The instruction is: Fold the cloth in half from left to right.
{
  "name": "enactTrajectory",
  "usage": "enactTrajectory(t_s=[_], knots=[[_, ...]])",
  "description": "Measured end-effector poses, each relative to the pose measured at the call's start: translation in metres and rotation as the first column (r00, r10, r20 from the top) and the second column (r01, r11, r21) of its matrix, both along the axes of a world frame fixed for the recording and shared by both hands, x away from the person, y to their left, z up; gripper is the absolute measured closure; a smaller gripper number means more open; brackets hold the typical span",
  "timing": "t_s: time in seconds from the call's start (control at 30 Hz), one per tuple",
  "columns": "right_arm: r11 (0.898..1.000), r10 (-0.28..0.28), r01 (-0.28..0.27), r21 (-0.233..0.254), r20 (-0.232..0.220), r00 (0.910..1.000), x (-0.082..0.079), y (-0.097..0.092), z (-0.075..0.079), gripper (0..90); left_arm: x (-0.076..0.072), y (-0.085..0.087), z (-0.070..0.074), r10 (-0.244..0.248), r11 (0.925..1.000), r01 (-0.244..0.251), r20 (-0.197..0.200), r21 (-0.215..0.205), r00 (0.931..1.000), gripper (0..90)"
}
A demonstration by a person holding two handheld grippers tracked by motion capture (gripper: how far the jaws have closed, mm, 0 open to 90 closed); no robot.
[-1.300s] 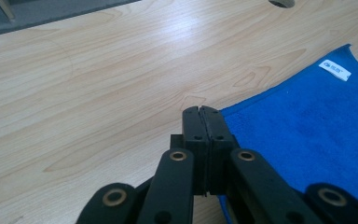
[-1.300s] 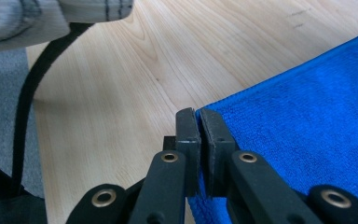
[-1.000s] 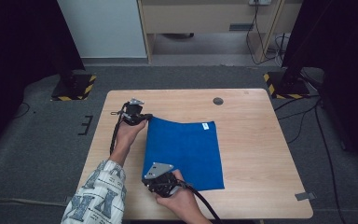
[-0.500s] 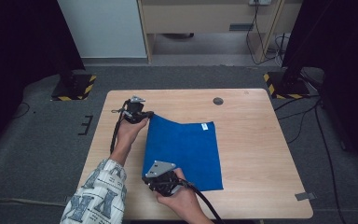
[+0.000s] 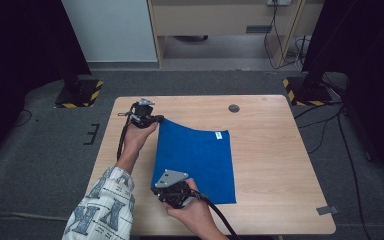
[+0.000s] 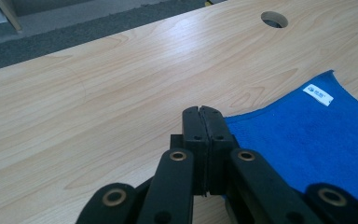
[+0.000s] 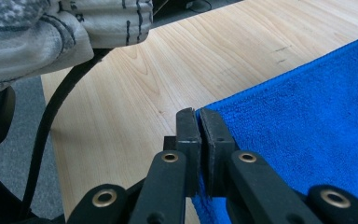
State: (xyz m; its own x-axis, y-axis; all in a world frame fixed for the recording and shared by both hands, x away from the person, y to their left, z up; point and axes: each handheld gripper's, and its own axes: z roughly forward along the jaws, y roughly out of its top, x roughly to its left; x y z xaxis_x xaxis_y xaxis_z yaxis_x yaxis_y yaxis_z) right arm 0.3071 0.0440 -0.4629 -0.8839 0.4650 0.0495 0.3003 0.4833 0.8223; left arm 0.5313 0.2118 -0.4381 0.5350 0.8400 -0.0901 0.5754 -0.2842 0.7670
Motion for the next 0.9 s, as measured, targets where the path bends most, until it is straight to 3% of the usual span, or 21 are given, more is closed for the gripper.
enactTrajectory(t_s=[0.9], knots=[[1.0,-0.016,0.016,0.022,-0.003,0.9999,-0.003,0.022,0.006,87.2,-0.003,0.027,0.009,0.008,0.9999,-0.008,0.006,0.011,1.0,89.6]])
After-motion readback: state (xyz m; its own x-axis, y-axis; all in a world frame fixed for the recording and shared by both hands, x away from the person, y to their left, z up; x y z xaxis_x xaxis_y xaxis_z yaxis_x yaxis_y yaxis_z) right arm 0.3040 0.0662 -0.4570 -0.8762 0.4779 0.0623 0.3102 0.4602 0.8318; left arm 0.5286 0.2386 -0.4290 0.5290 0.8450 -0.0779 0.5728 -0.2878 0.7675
